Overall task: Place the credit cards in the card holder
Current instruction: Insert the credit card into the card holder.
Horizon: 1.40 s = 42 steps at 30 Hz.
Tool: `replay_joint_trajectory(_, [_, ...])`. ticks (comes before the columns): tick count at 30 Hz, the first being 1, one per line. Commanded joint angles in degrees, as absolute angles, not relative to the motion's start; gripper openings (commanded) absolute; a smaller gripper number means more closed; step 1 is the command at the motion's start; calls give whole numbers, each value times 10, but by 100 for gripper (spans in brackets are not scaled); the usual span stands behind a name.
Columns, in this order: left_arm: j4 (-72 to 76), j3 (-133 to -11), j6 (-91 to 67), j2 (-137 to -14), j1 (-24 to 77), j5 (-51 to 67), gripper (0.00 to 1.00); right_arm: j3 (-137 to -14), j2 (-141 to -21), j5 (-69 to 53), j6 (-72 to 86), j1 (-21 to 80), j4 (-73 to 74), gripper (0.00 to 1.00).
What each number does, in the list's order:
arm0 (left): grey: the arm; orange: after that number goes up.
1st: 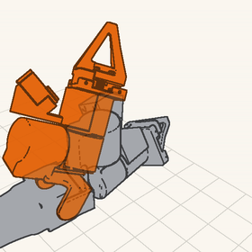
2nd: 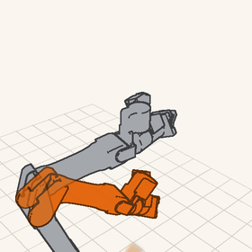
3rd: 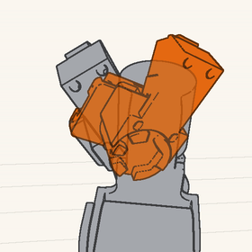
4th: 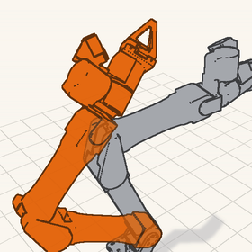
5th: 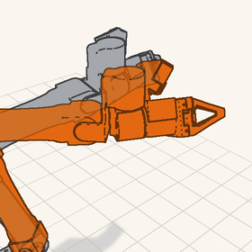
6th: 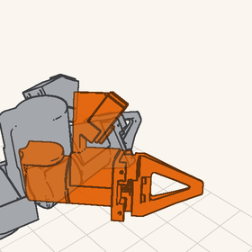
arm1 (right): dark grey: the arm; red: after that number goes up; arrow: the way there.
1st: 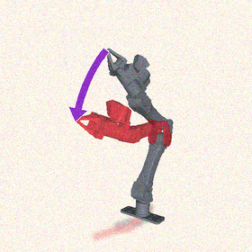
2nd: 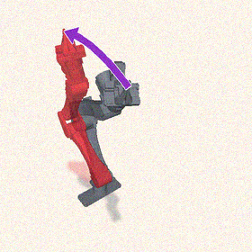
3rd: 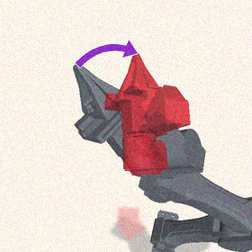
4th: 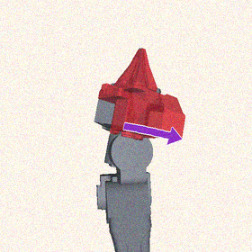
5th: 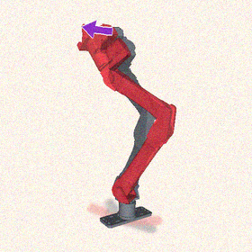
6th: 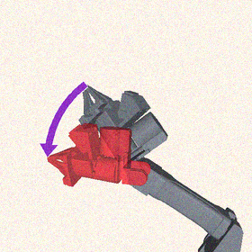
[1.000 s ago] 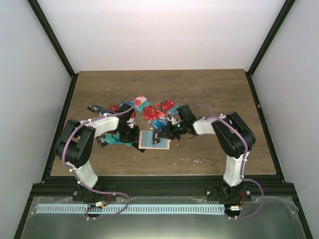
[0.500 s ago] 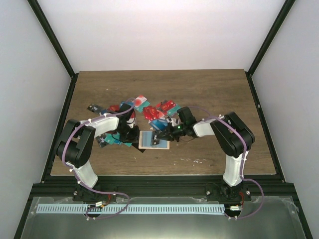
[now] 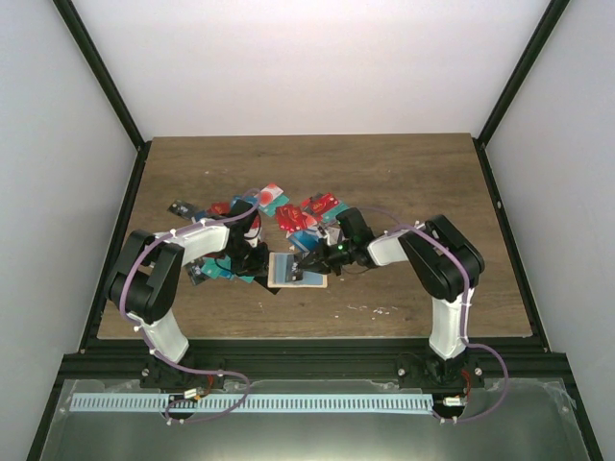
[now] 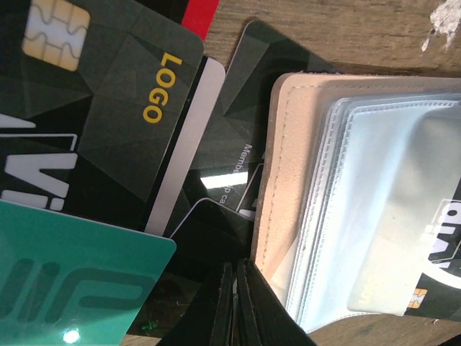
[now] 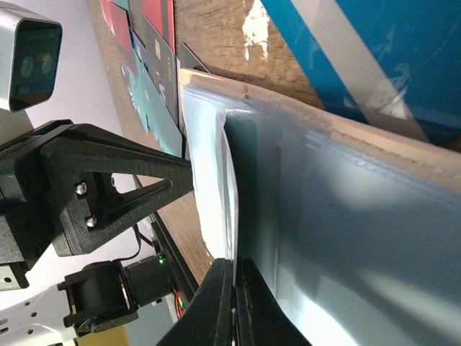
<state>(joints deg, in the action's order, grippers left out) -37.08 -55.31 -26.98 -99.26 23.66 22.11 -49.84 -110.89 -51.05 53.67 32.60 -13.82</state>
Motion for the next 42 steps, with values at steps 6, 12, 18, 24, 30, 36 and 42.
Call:
replay_joint_trajectory(6, [-365, -541, -271, -1005, 238, 239, 6, -522, -1133, -511, 552, 341, -153, 1])
replay_joint_trajectory(12, [-365, -541, -268, -1009, 238, 243, 6, -526, -1141, -511, 561, 348, -164, 1])
replay_joint_trajectory(18, [-367, -543, -263, -1014, 237, 243, 6, -534, -1150, -516, 564, 352, -167, 1])
replay_joint_trajectory(24, [-368, -546, -259, -1017, 238, 241, 6, -536, -1161, -535, 564, 358, -175, 1])
replay_joint_trajectory(30, [-374, -553, -253, -1020, 238, 230, 6, -534, -1156, -539, 543, 360, -156, 1])
replay_joint_trajectory(36, [-372, -556, -257, -1022, 238, 233, 6, -538, -1168, -556, 544, 362, -164, 1])
replay_joint_trajectory(42, [-369, -557, -260, -1023, 238, 236, 6, -546, -1174, -567, 541, 366, -162, 1])
